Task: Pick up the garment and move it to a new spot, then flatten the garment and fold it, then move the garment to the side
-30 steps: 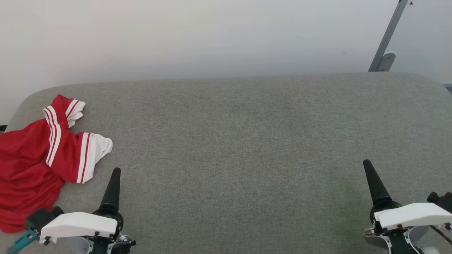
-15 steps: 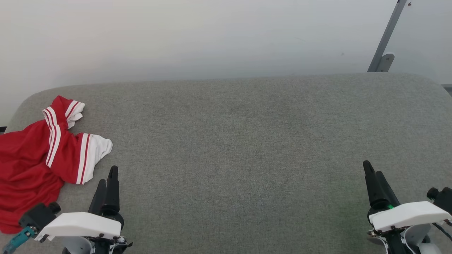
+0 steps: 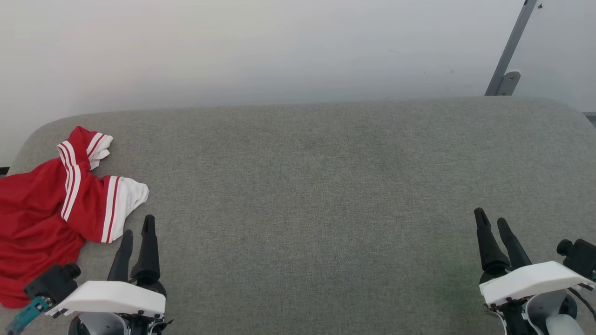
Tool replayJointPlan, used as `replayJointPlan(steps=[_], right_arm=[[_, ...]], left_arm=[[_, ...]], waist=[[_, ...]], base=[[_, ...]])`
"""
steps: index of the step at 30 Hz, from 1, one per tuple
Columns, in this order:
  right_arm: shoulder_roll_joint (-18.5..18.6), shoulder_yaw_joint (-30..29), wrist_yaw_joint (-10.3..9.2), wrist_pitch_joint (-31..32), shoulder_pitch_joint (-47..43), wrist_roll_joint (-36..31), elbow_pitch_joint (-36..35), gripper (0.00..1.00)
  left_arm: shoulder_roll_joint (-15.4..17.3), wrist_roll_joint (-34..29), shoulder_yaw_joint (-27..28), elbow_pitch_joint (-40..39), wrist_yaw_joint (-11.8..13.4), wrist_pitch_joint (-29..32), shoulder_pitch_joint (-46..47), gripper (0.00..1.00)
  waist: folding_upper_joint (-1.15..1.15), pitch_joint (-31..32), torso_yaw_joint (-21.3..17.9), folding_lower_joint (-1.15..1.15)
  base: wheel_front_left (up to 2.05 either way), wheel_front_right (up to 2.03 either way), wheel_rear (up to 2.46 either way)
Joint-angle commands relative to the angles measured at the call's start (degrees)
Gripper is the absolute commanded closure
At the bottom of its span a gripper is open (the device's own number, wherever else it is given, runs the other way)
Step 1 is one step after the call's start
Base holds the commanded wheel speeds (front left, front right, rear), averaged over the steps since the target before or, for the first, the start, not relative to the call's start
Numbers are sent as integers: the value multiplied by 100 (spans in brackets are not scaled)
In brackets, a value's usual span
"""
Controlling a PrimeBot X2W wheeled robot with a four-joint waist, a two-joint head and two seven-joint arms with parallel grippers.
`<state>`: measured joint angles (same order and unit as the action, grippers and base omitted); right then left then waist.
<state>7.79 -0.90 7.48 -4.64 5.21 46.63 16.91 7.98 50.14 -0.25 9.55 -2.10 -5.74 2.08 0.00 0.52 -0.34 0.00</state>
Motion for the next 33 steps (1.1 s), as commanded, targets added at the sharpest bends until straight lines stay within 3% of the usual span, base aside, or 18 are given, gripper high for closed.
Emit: replayJointPlan(steps=[1, 33], right_arm=[[58, 26, 1, -71, 113, -196, -77, 0], [252, 291, 2, -470, 108, -1908, -176, 0]], left_arm=[[29, -210, 16, -106, -44, -72, 24, 0], [-6, -1950, 11, -257, -261, -551, -166, 0]], waist=[[0, 2, 1, 0], [0, 71, -3, 0]], base=[[0, 0, 0], [0, 0, 0]])
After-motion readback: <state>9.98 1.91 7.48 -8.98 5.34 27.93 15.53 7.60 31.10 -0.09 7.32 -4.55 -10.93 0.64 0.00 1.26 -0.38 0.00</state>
